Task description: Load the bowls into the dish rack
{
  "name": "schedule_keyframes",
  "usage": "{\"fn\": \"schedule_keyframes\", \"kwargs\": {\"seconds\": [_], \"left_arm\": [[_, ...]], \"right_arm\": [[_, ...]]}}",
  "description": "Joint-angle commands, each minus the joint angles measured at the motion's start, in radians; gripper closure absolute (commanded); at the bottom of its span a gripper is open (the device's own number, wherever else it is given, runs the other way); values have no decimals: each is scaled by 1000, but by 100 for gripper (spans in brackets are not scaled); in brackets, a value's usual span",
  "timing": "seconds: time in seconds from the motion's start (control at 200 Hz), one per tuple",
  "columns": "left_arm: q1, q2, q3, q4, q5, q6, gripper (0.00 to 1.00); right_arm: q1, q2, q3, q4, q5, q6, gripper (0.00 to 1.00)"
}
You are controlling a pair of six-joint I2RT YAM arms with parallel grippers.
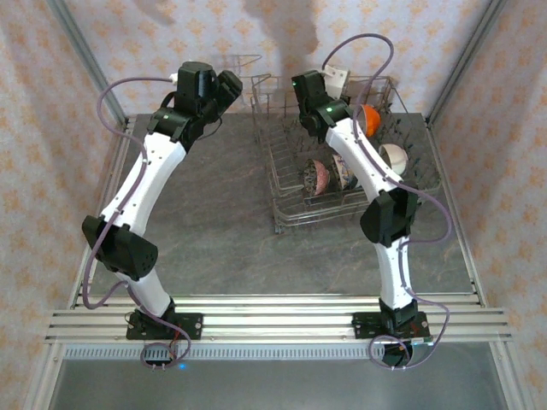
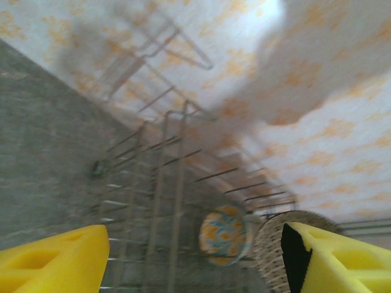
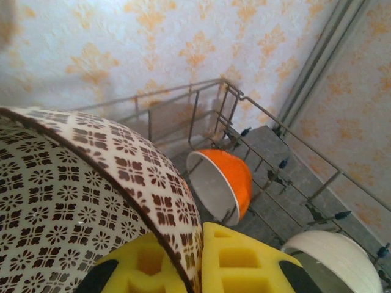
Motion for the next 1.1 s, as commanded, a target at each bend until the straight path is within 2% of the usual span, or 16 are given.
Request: {"fn": "schedule_keyframes", "kwargs": {"seconds": [0.0, 0.1, 0.29, 0.46, 0.651, 0.856, 1.096], "left_arm": [[6, -27, -84, -61, 22, 127, 27], [20, -29, -166, -66, 42, 148, 27], [46, 9, -284, -60, 111, 168, 30], [43, 95, -286, -86, 202, 202, 32], [22, 168, -264, -118, 242, 256, 33], [-30, 274, -191, -180, 291, 319, 33], [-82, 288, -224, -195, 374, 388, 34]], "right_arm": [[7, 39, 67, -78, 77, 24, 100], [6, 85, 117, -136, 117, 106, 100], [6, 150, 152, -145, 179, 123, 100], [6, 216, 211, -138, 235, 113, 100], [6, 272, 242, -145, 335, 129, 100], [7, 316, 261, -108, 387, 102, 100], [14, 355, 260, -70, 458, 66, 100]]}}
